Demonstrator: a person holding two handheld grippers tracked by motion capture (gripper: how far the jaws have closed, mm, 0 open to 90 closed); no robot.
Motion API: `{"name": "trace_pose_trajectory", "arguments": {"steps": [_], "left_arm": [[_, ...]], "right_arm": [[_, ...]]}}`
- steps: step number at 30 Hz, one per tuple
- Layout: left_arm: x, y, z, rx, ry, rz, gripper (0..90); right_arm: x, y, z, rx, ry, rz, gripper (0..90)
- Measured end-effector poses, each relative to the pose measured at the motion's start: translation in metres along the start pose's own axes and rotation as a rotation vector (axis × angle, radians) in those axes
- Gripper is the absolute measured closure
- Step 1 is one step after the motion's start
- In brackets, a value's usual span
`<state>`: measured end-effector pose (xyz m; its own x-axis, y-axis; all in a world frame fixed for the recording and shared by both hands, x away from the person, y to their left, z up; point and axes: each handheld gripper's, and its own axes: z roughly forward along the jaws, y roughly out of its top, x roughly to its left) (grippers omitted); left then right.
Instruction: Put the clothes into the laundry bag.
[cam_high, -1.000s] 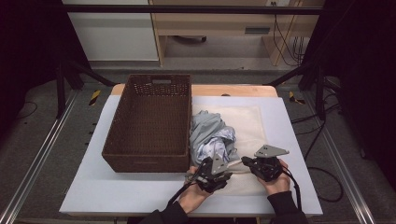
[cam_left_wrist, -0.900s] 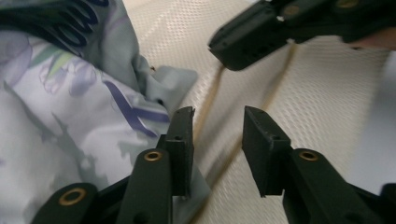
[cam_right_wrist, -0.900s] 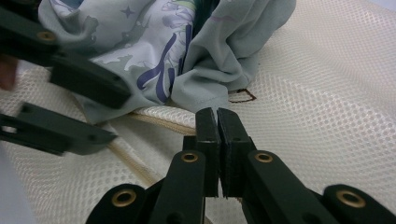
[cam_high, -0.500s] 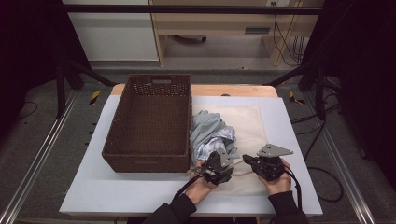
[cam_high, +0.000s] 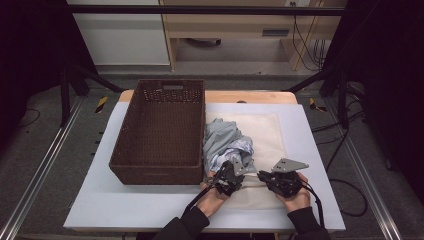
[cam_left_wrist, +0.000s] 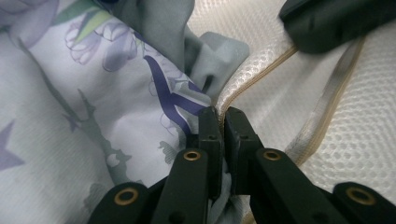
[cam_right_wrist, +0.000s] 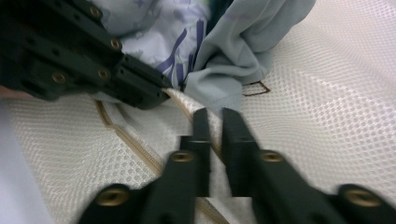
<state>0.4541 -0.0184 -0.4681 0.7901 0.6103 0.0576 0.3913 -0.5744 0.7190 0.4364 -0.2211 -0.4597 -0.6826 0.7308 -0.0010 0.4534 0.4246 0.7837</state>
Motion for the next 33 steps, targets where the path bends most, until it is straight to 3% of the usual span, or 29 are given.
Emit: {"name": "trace_pose_trajectory", "arguments": {"steps": [1, 2, 3, 7, 11, 12, 14, 17, 19, 21, 22, 23, 27, 28, 30, 33], "left_arm": [[0.0, 0.001, -0.002, -0.005, 0.0, -0.003, 86.3], [0.0, 0.003, -0.004, -0.005, 0.0, -0.004, 86.3], [0.0, 0.004, -0.006, -0.012, -0.002, -0.003, 86.5], [0.001, 0.014, -0.016, -0.039, 0.008, 0.005, 86.8], [0.001, 0.023, -0.021, -0.044, 0.015, 0.022, 86.8], [0.001, 0.025, -0.022, -0.048, 0.015, 0.023, 86.8], [0.002, 0.027, -0.022, -0.05, 0.011, 0.019, 86.8], [0.002, 0.03, -0.021, -0.05, 0.003, 0.018, 86.7], [0.002, 0.029, -0.02, -0.047, 0.001, 0.014, 86.1], [0.003, 0.026, -0.019, -0.05, -0.012, 0.003, 85.6], [0.004, 0.024, -0.018, -0.055, -0.029, -0.007, 82.7], [0.004, 0.019, -0.017, -0.065, -0.056, -0.016, 80.1], [0.004, 0.013, -0.022, -0.091, -0.094, -0.032, 61.0], [0.004, 0.012, -0.027, -0.106, -0.102, -0.03, 61.0], [0.005, 0.012, -0.039, -0.141, -0.102, -0.035, 55.5], [0.009, 0.018, -0.058, -0.191, -0.067, -0.056, 52.2]], "right_arm": [[0.003, 0.0, 0.001, -0.01, -0.025, -0.024, 64.0], [0.003, 0.0, 0.001, -0.01, -0.025, -0.024, 64.0], [0.004, 0.0, 0.002, -0.023, -0.038, -0.031, 56.9], [0.003, 0.0, 0.004, -0.008, -0.068, -0.033, 51.4], [0.002, 0.002, 0.005, -0.009, -0.079, -0.03, 52.0], [0.002, 0.006, 0.008, -0.003, -0.108, -0.044, 52.0], [0.003, 0.008, 0.009, -0.004, -0.114, -0.051, 52.3], [0.006, 0.011, 0.014, 0.004, -0.131, -0.082, 56.5], [0.007, 0.015, 0.013, 0.003, -0.152, -0.094, 74.7], [0.007, 0.016, 0.012, -0.001, -0.156, -0.082, 79.6], [0.004, 0.018, 0.009, -0.017, -0.139, -0.063, 86.2], [0.005, 0.019, 0.008, -0.012, -0.138, -0.055, 86.8], [0.006, 0.02, 0.006, -0.024, -0.126, -0.042, 87.6], [0.006, 0.02, 0.006, -0.024, -0.126, -0.042, 87.6], [0.005, 0.021, 0.002, -0.063, -0.119, -0.01, 87.6], [0.003, 0.02, -0.004, -0.101, -0.13, 0.034, 87.6]]}}
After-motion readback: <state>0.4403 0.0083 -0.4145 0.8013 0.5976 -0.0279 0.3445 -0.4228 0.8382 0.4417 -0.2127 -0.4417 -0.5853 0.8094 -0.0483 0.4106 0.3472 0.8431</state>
